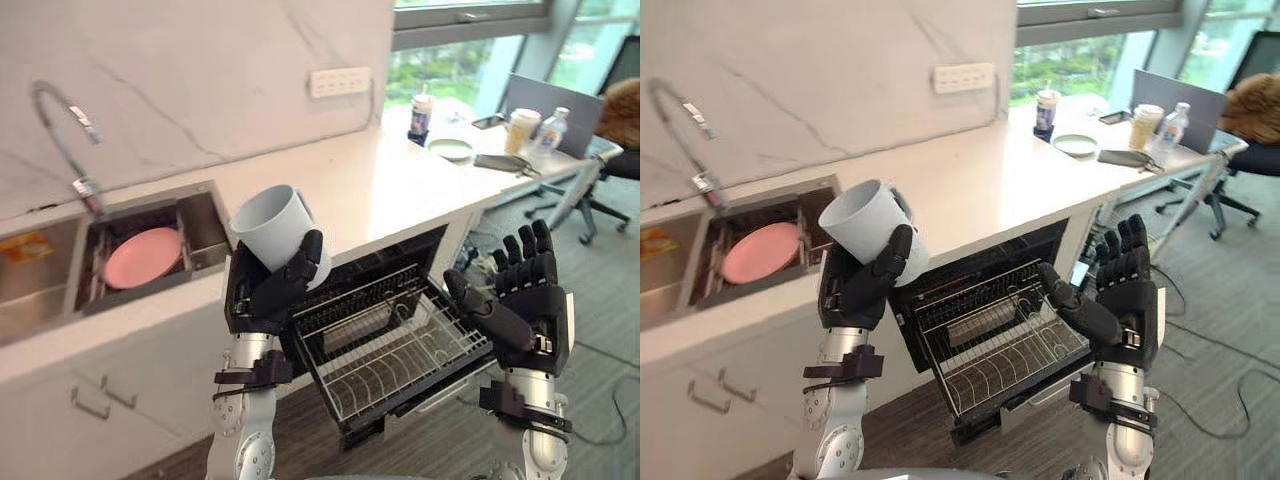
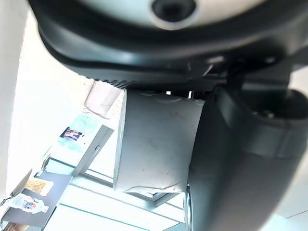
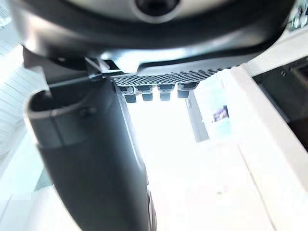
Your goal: Walk over to the sink, pick up the cup, carry it to the dishwasher, place the cup inside the dishwasher, then close the dishwasher door
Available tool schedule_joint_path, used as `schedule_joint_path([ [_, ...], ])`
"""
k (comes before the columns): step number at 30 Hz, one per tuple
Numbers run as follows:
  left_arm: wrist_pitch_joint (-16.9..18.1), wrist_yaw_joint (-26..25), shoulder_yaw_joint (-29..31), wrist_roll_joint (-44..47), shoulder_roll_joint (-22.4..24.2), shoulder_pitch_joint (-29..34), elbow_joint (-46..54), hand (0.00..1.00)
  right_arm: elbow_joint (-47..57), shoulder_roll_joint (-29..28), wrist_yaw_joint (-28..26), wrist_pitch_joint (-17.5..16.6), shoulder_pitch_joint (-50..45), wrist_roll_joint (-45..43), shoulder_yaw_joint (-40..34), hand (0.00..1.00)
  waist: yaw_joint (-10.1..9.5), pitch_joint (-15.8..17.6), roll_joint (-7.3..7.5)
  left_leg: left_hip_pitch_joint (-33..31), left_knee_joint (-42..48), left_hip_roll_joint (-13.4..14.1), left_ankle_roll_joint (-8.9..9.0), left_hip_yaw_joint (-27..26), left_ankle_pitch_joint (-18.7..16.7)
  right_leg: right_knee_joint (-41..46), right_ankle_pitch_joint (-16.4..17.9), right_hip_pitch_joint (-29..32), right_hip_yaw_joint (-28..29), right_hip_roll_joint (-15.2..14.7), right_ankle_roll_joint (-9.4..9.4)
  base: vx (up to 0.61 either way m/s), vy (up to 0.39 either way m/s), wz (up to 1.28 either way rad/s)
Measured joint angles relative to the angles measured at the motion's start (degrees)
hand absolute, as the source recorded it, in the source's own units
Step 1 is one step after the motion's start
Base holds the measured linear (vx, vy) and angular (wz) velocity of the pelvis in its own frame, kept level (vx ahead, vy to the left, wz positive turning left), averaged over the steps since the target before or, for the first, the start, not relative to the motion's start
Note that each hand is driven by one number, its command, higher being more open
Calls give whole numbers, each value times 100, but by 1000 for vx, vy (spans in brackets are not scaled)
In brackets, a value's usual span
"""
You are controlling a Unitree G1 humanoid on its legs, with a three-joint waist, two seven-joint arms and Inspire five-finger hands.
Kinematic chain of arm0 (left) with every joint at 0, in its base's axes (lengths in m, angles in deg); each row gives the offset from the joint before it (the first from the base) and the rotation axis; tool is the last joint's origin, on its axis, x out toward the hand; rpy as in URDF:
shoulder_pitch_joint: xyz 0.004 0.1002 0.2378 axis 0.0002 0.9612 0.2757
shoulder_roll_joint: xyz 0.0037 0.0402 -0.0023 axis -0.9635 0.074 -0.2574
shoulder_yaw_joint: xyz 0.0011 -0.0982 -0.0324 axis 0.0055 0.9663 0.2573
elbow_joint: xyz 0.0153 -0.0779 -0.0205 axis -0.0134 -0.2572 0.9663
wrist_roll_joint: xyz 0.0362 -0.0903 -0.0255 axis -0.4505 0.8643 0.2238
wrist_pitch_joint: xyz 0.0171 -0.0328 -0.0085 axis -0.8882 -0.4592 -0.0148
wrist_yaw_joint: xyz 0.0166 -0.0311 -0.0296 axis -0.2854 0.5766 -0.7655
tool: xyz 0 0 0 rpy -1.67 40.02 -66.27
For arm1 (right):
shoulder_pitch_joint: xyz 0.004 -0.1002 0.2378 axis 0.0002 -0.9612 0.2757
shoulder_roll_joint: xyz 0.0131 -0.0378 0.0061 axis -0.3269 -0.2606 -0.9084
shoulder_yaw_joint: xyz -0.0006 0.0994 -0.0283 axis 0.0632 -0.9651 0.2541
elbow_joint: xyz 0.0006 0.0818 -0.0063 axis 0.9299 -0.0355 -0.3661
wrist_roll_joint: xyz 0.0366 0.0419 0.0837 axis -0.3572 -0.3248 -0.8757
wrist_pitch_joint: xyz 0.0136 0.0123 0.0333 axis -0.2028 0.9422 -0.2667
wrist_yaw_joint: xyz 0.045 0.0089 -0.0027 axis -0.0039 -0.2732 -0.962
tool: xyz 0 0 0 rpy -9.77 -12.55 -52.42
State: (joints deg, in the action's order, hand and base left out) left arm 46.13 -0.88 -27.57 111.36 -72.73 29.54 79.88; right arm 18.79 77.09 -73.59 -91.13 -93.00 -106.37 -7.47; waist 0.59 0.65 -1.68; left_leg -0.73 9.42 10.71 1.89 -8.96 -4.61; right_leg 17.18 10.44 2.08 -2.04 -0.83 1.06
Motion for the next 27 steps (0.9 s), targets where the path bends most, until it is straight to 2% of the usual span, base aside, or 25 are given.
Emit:
schedule_joint_path([
  [1,0,-2,30,-3,-18,85,73,0,-1,-50,-71,73,-16,-14,43,100,6,-51,25,134,-91,-17,316,27,17,-37,22,1,191,-7,-112,228,247,-89],
  [2,2,-8,102,-8,-35,125,128,0,52,-107,-210,141,-74,-67,119,100,42,-113,94,225,-179,-104,413,-114,-42,-169,-21,8,385,-93,-251,226,300,-98],
  [3,11,-57,161,-22,-62,126,135,0,132,-146,-333,233,-79,-80,192,100,26,-143,156,332,-310,-179,403,-323,-47,-326,-97,0,547,-159,-374,157,280,-76],
  [6,10,-282,188,-150,-121,109,130,0,458,-218,-612,371,-80,-125,473,100,68,-184,216,514,-466,-296,315,-574,-106,-725,-258,-144,609,-278,-533,60,156,-42],
  [10,0,-507,139,-521,-120,-9,98,0,732,-245,-822,591,-83,-222,636,100,101,-218,252,576,-539,-318,291,-668,-160,-929,-365,-208,664,-282,-570,16,62,-16],
  [12,-27,-581,108,-665,-113,-71,12,0,818,-277,-977,821,-100,-409,682,100,104,-222,250,575,-539,-318,287,-742,-168,-1024,-441,-212,702,-280,-592,-14,23,-17],
  [14,-81,-658,101,-870,-104,-155,-240,0,884,-273,-1112,1043,-120,-582,794,100,122,-223,252,573,-532,-319,278,-817,-175,-1147,-541,-225,757,-278,-614,-29,23,-18],
  [18,-154,-950,70,-1407,-86,-189,-661,0,1037,-271,-1435,1254,-118,-935,918,100,158,-223,252,568,-523,-315,267,-954,-181,-1363,-725,-238,836,-250,-661,-39,3,-21],
  [27,-360,-2325,-51,-2938,34,-622,-1116,0,1521,-88,-1786,1625,202,-1595,1493,100,155,-284,255,525,-451,-319,250,-1193,-196,-1731,-1067,-247,966,-243,-682,-48,-1,-15],
])
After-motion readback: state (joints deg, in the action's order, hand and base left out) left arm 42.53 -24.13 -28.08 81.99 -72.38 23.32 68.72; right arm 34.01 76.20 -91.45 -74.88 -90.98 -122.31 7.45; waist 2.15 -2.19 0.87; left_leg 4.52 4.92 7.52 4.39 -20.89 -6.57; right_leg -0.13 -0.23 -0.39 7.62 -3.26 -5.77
